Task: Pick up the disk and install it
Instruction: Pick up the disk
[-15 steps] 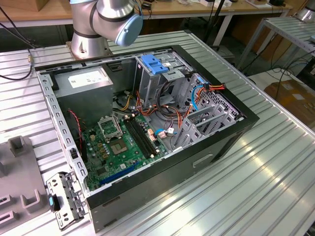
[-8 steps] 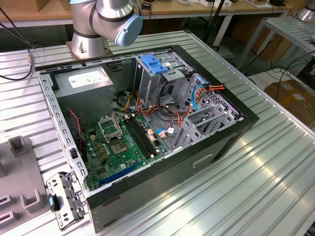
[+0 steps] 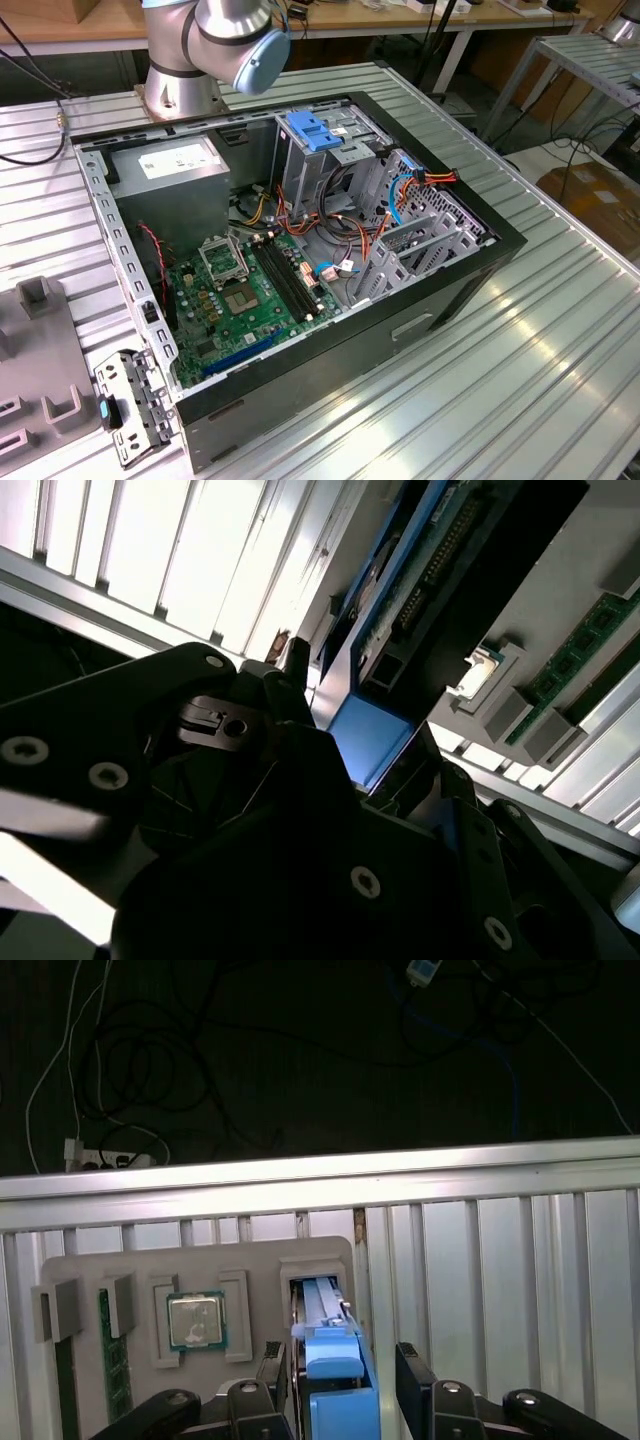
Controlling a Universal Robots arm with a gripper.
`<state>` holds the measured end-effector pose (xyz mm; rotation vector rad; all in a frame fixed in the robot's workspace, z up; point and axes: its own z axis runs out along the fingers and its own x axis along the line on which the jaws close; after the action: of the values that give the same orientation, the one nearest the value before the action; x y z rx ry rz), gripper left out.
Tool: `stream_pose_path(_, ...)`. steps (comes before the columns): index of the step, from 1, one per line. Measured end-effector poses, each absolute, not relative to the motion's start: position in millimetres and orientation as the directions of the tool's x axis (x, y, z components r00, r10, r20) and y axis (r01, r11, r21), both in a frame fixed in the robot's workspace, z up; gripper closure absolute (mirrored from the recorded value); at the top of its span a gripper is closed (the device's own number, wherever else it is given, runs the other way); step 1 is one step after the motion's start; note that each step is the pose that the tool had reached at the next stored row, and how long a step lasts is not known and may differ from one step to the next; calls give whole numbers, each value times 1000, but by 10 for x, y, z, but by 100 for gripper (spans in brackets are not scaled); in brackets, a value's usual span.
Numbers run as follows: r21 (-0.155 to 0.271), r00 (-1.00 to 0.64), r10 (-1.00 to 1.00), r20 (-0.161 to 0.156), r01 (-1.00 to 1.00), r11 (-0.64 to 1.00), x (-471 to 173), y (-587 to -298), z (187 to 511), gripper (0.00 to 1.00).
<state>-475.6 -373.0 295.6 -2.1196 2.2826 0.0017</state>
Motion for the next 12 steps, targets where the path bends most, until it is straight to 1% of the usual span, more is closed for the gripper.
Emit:
stream_pose_path(3, -18, -74, -997, -20, -997, 74, -4755, -3730, 2955, 46)
stream_pose_path(4, -18, -74, -997, -20, -997, 74, -4755, -3730, 2954, 53)
stream_pose_path(5, -18, -74, -997, -20, -997, 74, -4755, -3730, 2954, 53)
stream_pose_path(6, -18, -74, -997, -20, -997, 74, -4756, -3730, 2954, 59)
stream_pose_path(12, -18, -68, -998, -16, -997, 68, -4763, -3760, 2949, 59)
